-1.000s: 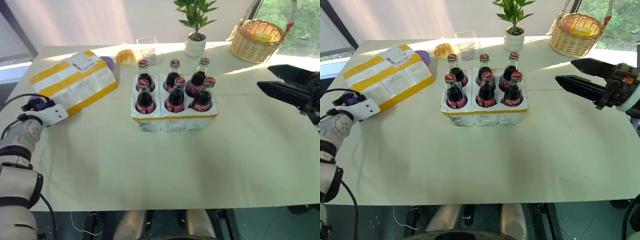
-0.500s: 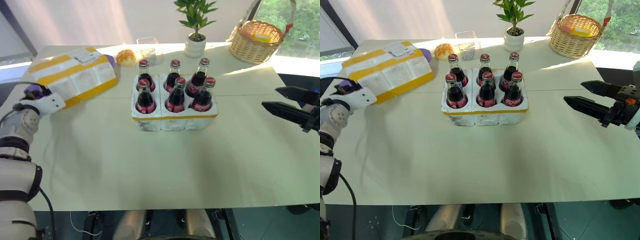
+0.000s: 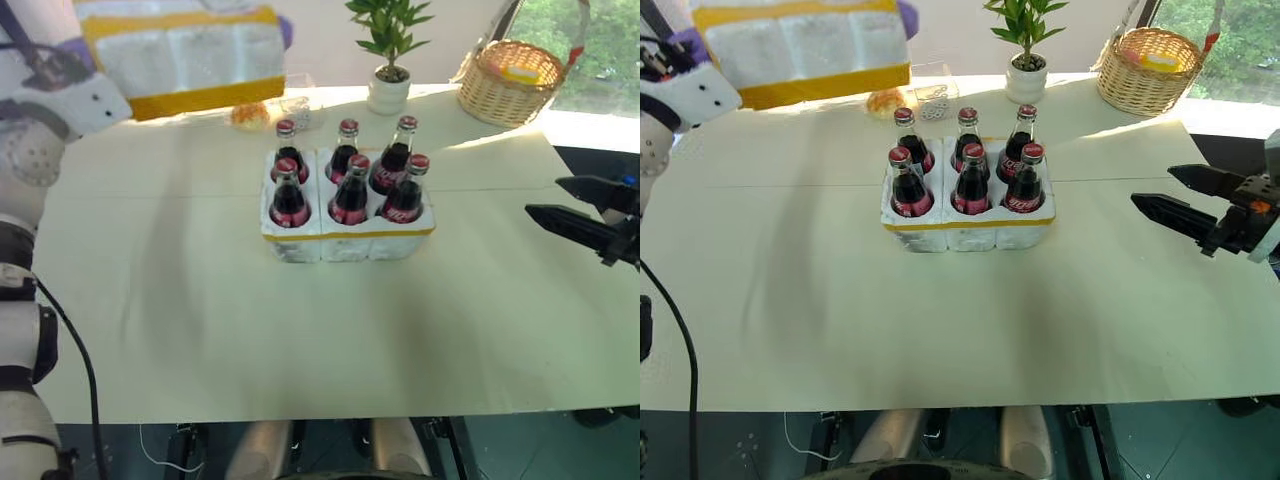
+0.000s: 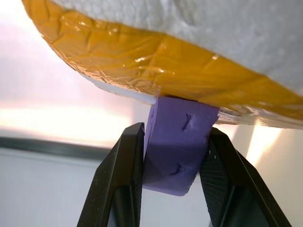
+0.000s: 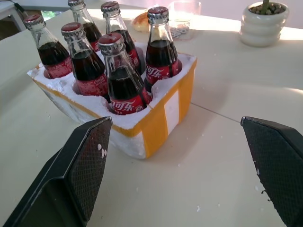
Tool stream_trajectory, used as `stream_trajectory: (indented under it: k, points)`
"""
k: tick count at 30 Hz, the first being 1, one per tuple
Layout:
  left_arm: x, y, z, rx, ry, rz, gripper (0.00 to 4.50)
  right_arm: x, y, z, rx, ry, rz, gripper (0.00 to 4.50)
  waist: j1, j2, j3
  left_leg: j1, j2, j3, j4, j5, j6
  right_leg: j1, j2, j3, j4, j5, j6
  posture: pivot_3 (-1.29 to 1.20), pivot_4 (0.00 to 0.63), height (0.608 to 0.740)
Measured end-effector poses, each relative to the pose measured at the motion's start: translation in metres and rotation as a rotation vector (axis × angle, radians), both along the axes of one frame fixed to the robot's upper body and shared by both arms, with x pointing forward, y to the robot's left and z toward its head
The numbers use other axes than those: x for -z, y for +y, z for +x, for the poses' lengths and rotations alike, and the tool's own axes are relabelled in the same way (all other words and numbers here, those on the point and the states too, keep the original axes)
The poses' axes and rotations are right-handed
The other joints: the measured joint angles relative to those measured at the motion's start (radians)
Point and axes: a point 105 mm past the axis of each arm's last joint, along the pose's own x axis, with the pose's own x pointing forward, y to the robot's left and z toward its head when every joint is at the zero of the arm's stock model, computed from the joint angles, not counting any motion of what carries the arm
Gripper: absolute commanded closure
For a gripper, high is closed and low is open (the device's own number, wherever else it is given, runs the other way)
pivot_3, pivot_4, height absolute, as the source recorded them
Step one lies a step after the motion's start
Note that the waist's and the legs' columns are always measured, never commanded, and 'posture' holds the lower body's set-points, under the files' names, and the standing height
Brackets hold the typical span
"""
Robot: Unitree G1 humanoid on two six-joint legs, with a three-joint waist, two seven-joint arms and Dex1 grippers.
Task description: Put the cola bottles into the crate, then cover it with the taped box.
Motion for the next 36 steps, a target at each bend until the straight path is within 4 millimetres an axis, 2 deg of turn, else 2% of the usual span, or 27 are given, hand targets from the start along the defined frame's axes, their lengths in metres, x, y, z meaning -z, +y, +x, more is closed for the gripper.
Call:
stream_trajectory:
  k: [1, 6, 12, 16, 19, 25, 28, 30, 36]
  points:
    - [-0.004, -0.006, -0.001, 0.022, -0.009, -0.004, 2.82, -0.002, 0.001, 0.004, -0.004, -0.005, 0.007, 0.00, -0.003, 0.000, 0.000, 0.000, 0.000, 0.000, 0.000, 0.000, 0.000, 0.000, 0.000, 0.000, 0.000, 0.000, 0.000, 0.00, 0.150, 0.740]
    - [-0.014, -0.047, -0.008, 0.166, -0.001, -0.012, 4.24, -0.002, 0.000, 0.016, -0.001, 0.004, 0.019, 0.00, 0.002, 0.000, 0.000, 0.000, 0.000, 0.000, 0.000, 0.000, 0.000, 0.000, 0.000, 0.000, 0.000, 0.000, 0.000, 0.00, 0.150, 0.740]
    - [-0.030, -0.098, -0.027, 0.366, 0.038, -0.027, 4.28, 0.000, -0.002, 0.020, 0.004, 0.005, 0.013, 0.00, 0.005, 0.000, 0.000, 0.000, 0.000, 0.000, 0.002, 0.000, 0.000, 0.001, 0.000, 0.000, 0.000, 0.000, 0.000, 0.00, 0.150, 0.740]
    - [-0.026, -0.124, -0.041, 0.464, 0.104, -0.018, 4.28, 0.009, -0.007, 0.019, 0.019, 0.029, 0.012, 0.00, 0.004, 0.000, 0.000, 0.000, 0.000, 0.000, 0.002, 0.000, 0.000, 0.001, 0.001, 0.000, 0.000, 0.000, 0.000, 0.00, 0.150, 0.740]
    - [-0.027, -0.134, -0.049, 0.491, 0.138, 0.008, 4.28, 0.021, -0.009, 0.018, 0.026, 0.056, 0.017, 0.00, 0.002, 0.000, 0.000, 0.000, 0.000, 0.001, 0.002, 0.000, 0.000, 0.001, 0.001, 0.000, 0.000, 0.000, 0.000, 0.00, 0.150, 0.740]
    - [-0.008, -0.141, -0.067, 0.477, 0.267, 0.106, 4.28, 0.020, -0.012, 0.016, 0.036, 0.044, 0.025, 0.00, 0.003, 0.001, 0.000, 0.000, 0.000, 0.001, 0.002, 0.000, 0.000, 0.002, 0.001, 0.001, 0.000, 0.000, 0.000, 0.00, 0.150, 0.740]
    - [-0.005, -0.142, -0.074, 0.430, 0.279, 0.187, 4.28, 0.021, -0.012, 0.017, 0.038, 0.038, 0.036, 0.00, 0.005, 0.001, 0.000, 0.001, 0.000, 0.001, 0.002, 0.000, 0.001, 0.003, 0.001, 0.001, 0.000, 0.000, 0.000, 0.00, 0.150, 0.740]
    - [-0.003, -0.143, -0.076, 0.396, 0.271, 0.245, 4.28, 0.022, -0.012, 0.017, 0.038, 0.033, 0.044, 0.00, 0.005, 0.001, 0.000, 0.002, 0.000, 0.000, 0.002, 0.000, 0.001, 0.004, 0.001, 0.001, -0.001, 0.000, 0.000, 0.00, 0.150, 0.740]
    - [0.023, -0.159, -0.077, 0.408, 0.317, 0.293, 4.28, 0.024, -0.011, 0.019, 0.038, 0.022, 0.064, 0.00, 0.005, 0.001, 0.000, 0.002, 0.000, 0.000, 0.003, 0.000, 0.001, 0.005, 0.001, 0.001, -0.001, 0.000, 0.000, 0.00, 0.150, 0.740]
